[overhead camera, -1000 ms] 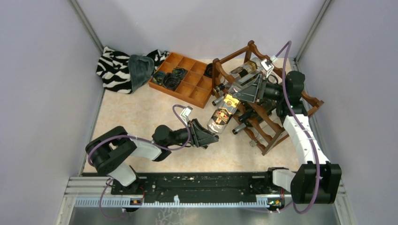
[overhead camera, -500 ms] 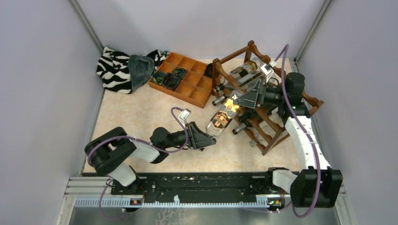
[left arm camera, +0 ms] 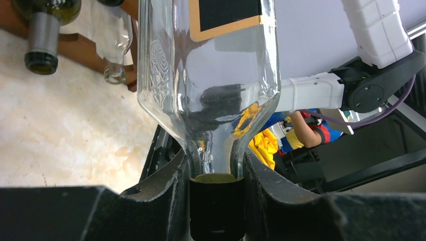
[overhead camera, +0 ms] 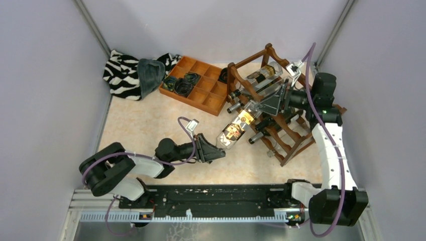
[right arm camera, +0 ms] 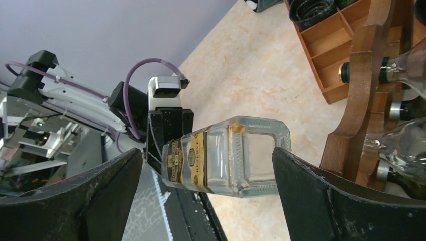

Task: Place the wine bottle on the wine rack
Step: Pick up the wine bottle from the center of the board.

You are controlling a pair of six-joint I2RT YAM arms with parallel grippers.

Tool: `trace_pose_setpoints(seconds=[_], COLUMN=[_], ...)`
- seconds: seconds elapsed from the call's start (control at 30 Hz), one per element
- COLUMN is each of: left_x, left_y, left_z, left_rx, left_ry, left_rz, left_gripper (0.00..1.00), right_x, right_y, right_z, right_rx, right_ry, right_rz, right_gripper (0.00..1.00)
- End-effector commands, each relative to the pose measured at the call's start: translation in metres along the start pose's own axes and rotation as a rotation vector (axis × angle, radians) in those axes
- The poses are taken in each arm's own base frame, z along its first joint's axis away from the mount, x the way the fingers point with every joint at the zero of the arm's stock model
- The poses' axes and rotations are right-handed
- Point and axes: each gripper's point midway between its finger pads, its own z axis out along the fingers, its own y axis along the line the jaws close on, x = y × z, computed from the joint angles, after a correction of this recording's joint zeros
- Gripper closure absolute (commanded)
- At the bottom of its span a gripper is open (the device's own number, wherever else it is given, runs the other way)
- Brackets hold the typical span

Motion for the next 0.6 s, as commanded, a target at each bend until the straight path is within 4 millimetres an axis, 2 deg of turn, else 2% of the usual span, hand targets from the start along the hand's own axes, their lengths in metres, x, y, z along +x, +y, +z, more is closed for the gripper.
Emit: trace_pose_setpoints(seconds=[0.0, 0.17, 0.33, 0.57], left_x=[-0.034, -0.027, -0.019, -0.007], left_y=[-0.056, -0.063, -0.064, -0.075], left_z=[-0.006, -0.018, -0.022, -0.022], left_rx=[0.196, 0.200, 0.157, 0.186], left_ry=[-0.132, -0.118, -0.053, 0.032], left_rz=[0.134, 0.162, 0.162, 0.173], left_gripper=[1.00, 1.00, 1.00, 1.00], right_x=[-0.023, -0.034, -0.038, -0.064], right_y=[0.018, 0.017, 0.014, 0.007], right_z=[-0.014, -0.028, -0.035, -0.046], right_rx=[0.030, 0.159, 0.229, 0.325], right_ry=[-0.022, 0.001, -0.005, -0.044], right_rz=[-0.170, -0.328, -0.361, -0.390], right_gripper=[0.02, 0.02, 0.02, 0.02])
